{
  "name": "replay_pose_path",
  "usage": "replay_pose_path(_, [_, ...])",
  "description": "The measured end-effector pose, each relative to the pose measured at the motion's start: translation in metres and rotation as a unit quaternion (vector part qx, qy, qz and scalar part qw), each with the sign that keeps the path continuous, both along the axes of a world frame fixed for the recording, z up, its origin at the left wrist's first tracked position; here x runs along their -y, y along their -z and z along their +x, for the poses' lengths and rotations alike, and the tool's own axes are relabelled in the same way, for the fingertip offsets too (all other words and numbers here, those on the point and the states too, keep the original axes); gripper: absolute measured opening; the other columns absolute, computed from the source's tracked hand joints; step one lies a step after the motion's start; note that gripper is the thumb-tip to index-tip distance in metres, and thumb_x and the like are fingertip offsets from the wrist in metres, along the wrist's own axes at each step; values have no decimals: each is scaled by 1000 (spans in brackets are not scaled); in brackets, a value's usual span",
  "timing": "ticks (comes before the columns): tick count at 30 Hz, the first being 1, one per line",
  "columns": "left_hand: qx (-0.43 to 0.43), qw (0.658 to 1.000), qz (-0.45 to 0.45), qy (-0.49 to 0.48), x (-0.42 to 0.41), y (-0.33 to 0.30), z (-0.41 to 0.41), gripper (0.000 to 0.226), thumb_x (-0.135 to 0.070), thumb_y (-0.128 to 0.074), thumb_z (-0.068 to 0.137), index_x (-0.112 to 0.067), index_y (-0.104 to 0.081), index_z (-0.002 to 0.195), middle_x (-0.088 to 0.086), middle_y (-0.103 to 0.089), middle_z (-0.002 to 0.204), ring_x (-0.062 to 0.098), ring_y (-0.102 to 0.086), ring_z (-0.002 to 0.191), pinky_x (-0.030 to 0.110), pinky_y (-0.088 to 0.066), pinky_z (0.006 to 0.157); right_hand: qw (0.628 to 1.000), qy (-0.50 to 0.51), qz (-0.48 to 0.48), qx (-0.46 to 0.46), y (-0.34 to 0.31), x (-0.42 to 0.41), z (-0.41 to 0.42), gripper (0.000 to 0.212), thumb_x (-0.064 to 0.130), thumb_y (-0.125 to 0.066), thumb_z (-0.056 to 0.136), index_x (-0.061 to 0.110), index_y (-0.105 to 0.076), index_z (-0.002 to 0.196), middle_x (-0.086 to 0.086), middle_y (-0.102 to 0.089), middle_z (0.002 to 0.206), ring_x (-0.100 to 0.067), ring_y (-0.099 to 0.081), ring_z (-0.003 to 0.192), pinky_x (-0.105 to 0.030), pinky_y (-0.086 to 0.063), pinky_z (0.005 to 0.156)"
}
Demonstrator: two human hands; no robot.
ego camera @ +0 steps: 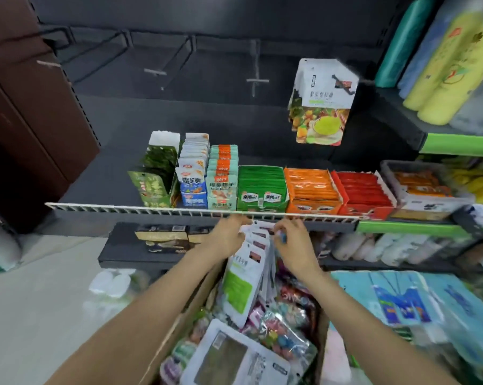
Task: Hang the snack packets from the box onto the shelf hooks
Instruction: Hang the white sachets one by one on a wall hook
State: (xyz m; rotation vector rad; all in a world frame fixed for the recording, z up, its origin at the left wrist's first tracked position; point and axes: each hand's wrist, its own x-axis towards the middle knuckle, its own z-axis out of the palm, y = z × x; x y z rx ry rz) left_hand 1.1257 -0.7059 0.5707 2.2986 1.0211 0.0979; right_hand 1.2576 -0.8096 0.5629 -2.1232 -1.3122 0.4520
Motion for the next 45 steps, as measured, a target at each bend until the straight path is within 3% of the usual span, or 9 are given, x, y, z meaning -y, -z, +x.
replay_pose_path(10, [-43, 991, -60, 114, 24, 43, -22, 82, -27, -74, 79, -11, -29, 146, 9, -31, 152, 24, -27, 140, 34, -24, 114, 991, 95, -68, -60, 16, 8, -47, 22, 6, -58, 90, 1, -60, 112, -15, -65, 106, -26, -61, 101, -21, -39, 74])
replay_pose_path(13, [39, 998, -38, 44, 31, 50, -19, 49, -29, -75, 74, -12, -54, 115, 10, -60, 116, 27, -54, 110, 34, -44, 89, 991, 88, -35, -91, 14, 8, -54, 20, 5, -57, 89, 3, -67, 106, -10, -69, 104, -17, -63, 93, -15, -42, 75])
replay_pose_path(16, [65, 998, -9, -15, 34, 48, -22, 21, -17, -62, 84, -8, -61, 103, 15, -66, 97, 31, -61, 89, 37, -51, 76, 994, 55, -15, -90, 12, 12, -55, 25, 0, -54, 89, 6, -68, 109, -7, -69, 109, -15, -62, 99, -14, -42, 84])
replay_pose_path(23, [162, 982, -26, -96, 20, 33, -47, 26, 2, -50, 84, -3, -71, 99, 12, -72, 96, 27, -67, 87, 36, -54, 78, 986, 144, -39, -75, 18, 4, -49, 24, 13, -58, 92, 3, -54, 113, -9, -59, 94, -21, -55, 89, -25, -40, 75])
replay_pose_path(29, [193, 974, 4, -117, 5, 20, -62, 19, -3, -51, 89, 0, -69, 93, 16, -70, 85, 21, -58, 72, 30, -48, 71, 989, 130, -68, -21, 20, -11, -61, 32, 19, -57, 93, 11, -36, 70, -2, -39, 58, -26, -44, 63, -33, -27, 51])
replay_pose_path(34, [262, 958, 13, -116, 5, -6, -56, 23, -9, -52, 93, -16, -66, 76, 5, -62, 64, 4, -49, 59, 23, -39, 60, 985, 126, 74, -92, -9, -5, -56, 13, 13, -51, 94, 6, -45, 86, -7, -47, 74, -14, -39, 59, -32, -28, 56])
replay_pose_path(39, [279, 960, 6, -1, 10, -44, -36, 26, -18, -59, 92, -13, -67, 117, 5, -74, 88, -7, -54, 61, 9, -36, 57, 961, 126, 181, -167, -47, -21, -46, 16, 20, -50, 88, 12, -42, 77, -7, -42, 74, -24, -46, 71, -56, -53, 70])
replay_pose_path(42, [278, 960, 18, 38, 5, -57, -27, 29, -19, -64, 88, -15, -67, 116, 12, -73, 84, -1, -52, 58, 21, -44, 64, 951, 133, 207, -189, -72, -35, -52, 24, 18, -49, 94, 19, -42, 72, 2, -46, 72, -12, -48, 69, -23, -51, 62])
replay_pose_path(45, [294, 954, 38, 33, -8, -71, -22, 27, -15, -62, 89, -16, -68, 115, 5, -73, 80, 0, -50, 60, 24, -44, 61, 923, 133, 235, -274, -90, -45, -59, 25, 30, -41, 99, 14, -56, 87, -2, -63, 92, -11, -61, 88, -33, -55, 73])
